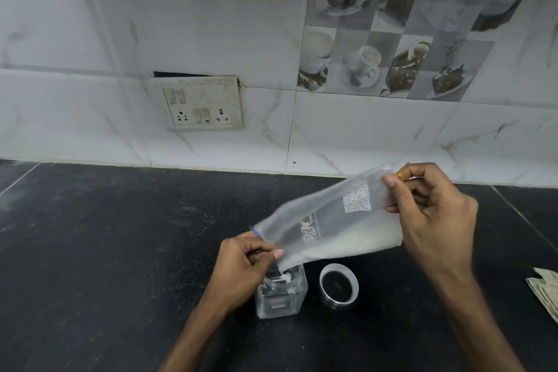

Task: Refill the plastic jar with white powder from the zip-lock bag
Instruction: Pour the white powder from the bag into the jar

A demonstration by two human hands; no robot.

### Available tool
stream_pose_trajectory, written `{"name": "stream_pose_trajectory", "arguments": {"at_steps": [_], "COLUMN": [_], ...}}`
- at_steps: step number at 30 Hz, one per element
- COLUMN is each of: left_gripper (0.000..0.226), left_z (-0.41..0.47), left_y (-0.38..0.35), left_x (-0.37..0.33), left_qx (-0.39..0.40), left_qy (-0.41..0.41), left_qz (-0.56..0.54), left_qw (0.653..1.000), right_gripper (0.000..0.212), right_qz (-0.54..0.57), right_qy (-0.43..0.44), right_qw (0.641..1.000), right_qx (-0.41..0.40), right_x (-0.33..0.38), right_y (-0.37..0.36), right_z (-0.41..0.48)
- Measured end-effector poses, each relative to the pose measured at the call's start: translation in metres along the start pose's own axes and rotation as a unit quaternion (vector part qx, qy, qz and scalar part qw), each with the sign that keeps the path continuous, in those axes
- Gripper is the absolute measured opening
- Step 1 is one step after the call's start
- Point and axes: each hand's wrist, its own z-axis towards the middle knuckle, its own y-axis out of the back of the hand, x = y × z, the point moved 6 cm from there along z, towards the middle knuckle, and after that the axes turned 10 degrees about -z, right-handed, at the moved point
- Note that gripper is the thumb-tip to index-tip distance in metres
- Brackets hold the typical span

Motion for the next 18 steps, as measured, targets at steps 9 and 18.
{"name": "stream_pose_trajectory", "arguments": {"at_steps": [9,18], "left_gripper": [0.008,0.014], "left_z": [0.001,-0.003], "left_y": [-0.003,0.001], "left_x": [-0.006,-0.014], "left_qx": [0.004,-0.011], "left_qy": [-0.013,-0.030], "left_qz": [-0.007,-0.037], "left_qw": [1.000,0.999], "right_gripper": [0.013,0.014], "right_qz": [-0.012,-0.015], "right_qy": [0.019,0.020], "right_qw": [1.000,0.999], "right_qx": [-0.012,-0.026], "right_x": [0.004,0.004], "right_y": [0.001,0.006], "right_z": [-0.001,-0.002]}}
